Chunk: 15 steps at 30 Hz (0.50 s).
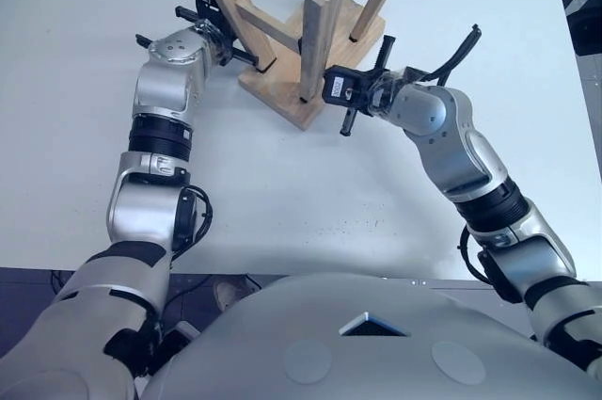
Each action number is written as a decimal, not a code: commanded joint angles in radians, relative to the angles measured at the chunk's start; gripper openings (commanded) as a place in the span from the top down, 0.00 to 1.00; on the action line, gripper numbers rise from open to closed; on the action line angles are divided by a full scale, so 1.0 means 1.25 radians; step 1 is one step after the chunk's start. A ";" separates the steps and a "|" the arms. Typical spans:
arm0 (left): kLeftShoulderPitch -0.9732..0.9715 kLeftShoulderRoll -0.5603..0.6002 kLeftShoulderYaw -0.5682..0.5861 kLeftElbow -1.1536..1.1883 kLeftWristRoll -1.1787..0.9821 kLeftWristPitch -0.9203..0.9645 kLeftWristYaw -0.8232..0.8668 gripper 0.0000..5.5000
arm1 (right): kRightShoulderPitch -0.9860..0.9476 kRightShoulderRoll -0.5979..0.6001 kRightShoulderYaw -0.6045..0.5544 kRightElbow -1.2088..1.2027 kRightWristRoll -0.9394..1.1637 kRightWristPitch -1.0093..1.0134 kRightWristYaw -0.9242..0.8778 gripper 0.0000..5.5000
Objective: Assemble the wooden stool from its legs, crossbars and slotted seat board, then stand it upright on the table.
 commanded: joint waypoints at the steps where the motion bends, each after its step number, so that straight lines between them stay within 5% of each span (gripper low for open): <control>1: 0.055 0.056 0.034 -0.047 -0.010 -0.007 -0.052 1.00 | -0.004 -0.002 -0.019 -0.013 0.010 -0.006 0.013 1.00; 7: 0.185 0.175 0.155 -0.291 -0.096 0.130 -0.122 1.00 | 0.027 -0.055 -0.083 0.016 0.035 -0.022 0.029 1.00; 11: 0.227 0.204 0.134 -0.427 -0.129 0.238 -0.164 1.00 | 0.019 -0.102 -0.170 0.093 0.067 -0.041 0.013 1.00; 15: 0.294 0.230 0.113 -0.591 -0.197 0.338 -0.230 0.89 | -0.063 -0.052 -0.309 0.274 0.205 -0.088 -0.008 0.87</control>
